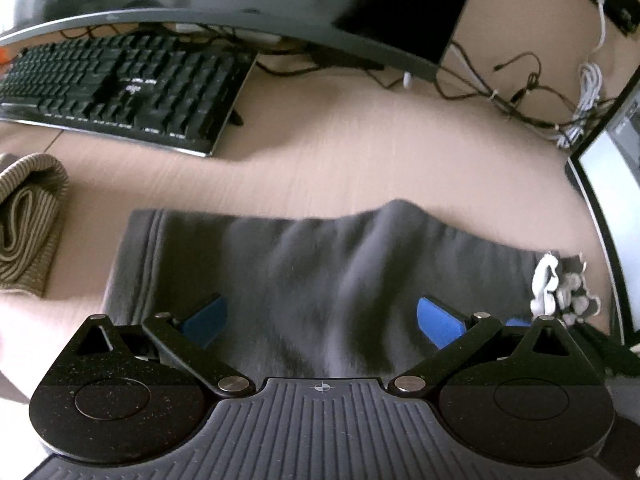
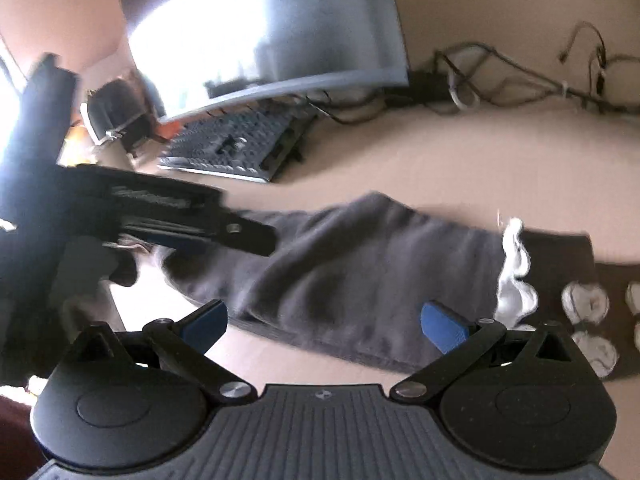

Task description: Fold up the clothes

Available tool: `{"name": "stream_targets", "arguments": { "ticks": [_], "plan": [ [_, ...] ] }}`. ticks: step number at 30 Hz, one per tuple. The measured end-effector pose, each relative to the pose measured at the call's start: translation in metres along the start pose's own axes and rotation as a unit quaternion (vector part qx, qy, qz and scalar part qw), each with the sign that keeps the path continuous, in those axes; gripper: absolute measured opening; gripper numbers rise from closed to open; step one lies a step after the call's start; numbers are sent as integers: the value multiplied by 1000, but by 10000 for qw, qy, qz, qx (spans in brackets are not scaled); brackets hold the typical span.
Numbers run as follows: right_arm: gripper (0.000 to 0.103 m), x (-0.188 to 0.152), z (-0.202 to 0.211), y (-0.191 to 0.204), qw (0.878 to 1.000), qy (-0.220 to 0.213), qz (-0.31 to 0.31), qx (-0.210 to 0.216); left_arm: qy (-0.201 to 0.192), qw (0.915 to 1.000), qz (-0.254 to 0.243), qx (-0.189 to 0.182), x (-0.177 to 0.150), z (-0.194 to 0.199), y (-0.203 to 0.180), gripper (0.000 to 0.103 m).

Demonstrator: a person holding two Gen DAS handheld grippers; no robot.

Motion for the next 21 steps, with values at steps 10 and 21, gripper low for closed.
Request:
{"name": "stream_targets", "arguments": {
  "ticks": [10,21],
  "plan": [
    [103,21,47,-53,9518,-1086,140,-2867,269,9973,-491,-476,-5,-24,-37,103],
    [103,-2,17,-64,9740,-250,133,-2248,513,9894,-1191,-647,-14,-41,-55,103]
  ]
}}
Point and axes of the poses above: each gripper's, at about its wrist camera, not at the fingertips, and z roughly against the way its jaws point, y to its left, x to its top, the point moved 3 cm from there along -z, roughly the way its jaws point, and after that the axes turned 9 degrees about -y, right-handed, at the moved point
